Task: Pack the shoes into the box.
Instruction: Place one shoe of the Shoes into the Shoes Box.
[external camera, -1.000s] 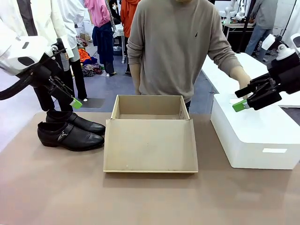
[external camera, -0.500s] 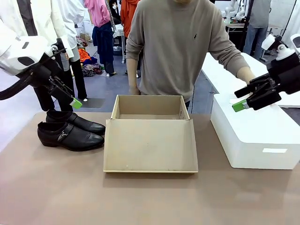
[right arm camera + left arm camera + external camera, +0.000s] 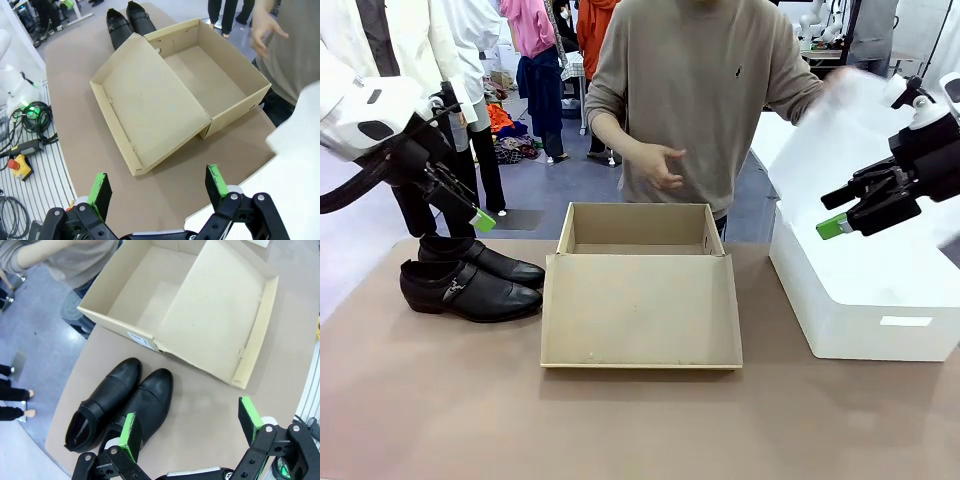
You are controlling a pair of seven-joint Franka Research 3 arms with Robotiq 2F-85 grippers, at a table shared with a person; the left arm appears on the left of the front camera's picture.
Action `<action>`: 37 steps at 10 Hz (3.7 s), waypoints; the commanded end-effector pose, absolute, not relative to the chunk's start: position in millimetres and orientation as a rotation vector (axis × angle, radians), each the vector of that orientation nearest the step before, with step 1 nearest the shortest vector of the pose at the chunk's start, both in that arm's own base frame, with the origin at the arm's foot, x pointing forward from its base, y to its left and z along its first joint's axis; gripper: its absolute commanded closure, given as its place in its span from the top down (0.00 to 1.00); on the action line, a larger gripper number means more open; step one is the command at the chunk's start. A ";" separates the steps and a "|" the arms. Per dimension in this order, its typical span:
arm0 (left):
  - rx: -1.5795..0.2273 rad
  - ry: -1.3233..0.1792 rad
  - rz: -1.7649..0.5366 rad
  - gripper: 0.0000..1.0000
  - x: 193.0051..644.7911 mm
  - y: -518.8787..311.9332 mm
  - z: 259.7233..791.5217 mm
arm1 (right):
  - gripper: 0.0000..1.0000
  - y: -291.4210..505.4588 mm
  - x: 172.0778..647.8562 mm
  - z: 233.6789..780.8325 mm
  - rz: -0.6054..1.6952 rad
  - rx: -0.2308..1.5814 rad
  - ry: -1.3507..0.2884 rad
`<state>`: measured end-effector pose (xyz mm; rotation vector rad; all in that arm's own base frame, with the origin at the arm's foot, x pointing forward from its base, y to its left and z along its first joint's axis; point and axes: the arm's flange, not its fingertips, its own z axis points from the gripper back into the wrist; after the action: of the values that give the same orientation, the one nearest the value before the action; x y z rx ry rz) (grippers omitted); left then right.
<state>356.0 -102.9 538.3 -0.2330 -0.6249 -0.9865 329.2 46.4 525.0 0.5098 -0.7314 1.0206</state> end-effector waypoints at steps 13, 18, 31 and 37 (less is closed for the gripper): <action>-0.246 -0.629 -1.003 1.00 356.7 -100.6 537.4 | 1.00 45.3 334.2 525.4 1.048 0.526 -0.757; -0.139 -0.545 -1.089 1.00 372.1 -84.2 571.1 | 1.00 45.3 334.2 525.4 1.048 0.526 -0.757; -0.059 -0.251 -1.464 1.00 463.5 -18.7 556.1 | 1.00 45.3 334.2 525.4 1.048 0.526 -0.757; -0.031 -0.265 -1.437 1.00 455.6 -23.2 557.8 | 1.00 45.3 334.2 525.4 1.048 0.526 -0.757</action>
<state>457.8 -24.6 556.8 -0.0180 -0.2538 -1.4433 330.2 46.2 526.2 0.5063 -0.7312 1.0242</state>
